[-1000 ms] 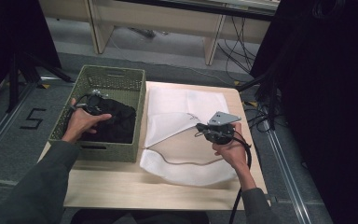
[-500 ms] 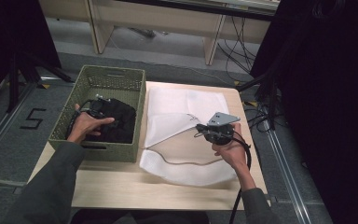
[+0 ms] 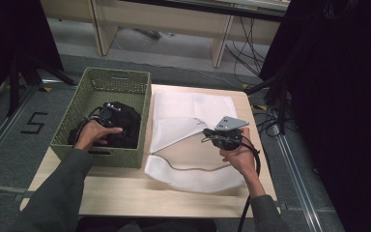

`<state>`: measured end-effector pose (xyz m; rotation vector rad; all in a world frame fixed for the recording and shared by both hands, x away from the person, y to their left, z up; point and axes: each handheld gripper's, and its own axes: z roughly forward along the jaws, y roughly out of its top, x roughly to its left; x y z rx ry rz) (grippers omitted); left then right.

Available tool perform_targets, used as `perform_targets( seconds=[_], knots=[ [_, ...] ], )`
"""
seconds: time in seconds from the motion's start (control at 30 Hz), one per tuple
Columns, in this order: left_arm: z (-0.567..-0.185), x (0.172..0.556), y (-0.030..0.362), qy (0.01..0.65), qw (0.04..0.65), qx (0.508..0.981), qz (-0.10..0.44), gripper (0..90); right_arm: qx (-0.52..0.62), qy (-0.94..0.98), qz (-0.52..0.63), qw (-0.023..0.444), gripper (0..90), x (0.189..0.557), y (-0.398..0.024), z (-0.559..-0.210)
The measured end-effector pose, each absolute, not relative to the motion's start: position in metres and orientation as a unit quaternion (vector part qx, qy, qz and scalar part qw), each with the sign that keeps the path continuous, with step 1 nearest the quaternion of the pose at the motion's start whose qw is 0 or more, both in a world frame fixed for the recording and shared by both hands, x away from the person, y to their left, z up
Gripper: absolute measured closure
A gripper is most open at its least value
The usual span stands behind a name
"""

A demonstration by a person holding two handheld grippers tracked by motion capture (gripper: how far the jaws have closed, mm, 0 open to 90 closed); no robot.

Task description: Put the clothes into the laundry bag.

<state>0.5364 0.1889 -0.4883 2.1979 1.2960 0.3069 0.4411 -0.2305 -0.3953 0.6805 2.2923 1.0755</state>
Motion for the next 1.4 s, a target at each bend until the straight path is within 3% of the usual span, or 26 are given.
perform_targets(
  seconds=[0.3, 0.43, 0.6, 0.73, 0.9, 1.4],
  knots=[
    [-0.493, 0.541, 0.187, 0.491, 0.265, 0.822, 0.114, 0.4, 0.255, 0.846, 0.395, 0.249, 88.3, 0.44, -0.23, -0.395],
    [-0.491, 0.541, 0.186, 0.488, 0.255, 0.824, 0.133, 17.7, 0.249, 0.846, 0.398, 0.253, 88.3, 0.441, -0.23, -0.395],
    [-0.49, 0.538, 0.188, 0.486, 0.287, 0.817, 0.116, 56.5, 0.249, 0.846, 0.397, 0.254, 88.2, 0.44, -0.23, -0.395],
    [-0.488, 0.538, 0.188, 0.478, 0.298, 0.817, 0.127, 70.1, 0.252, 0.846, 0.398, 0.25, 88.2, 0.44, -0.23, -0.395],
    [-0.472, 0.539, 0.191, 0.475, 0.312, 0.814, 0.121, 75.3, 0.251, 0.843, 0.402, 0.254, 88.2, 0.441, -0.23, -0.395],
    [-0.357, 0.51, 0.219, 0.44, 0.4, 0.787, 0.166, 76.2, 0.256, 0.838, 0.407, 0.258, 88.2, 0.44, -0.232, -0.393]
  ],
)
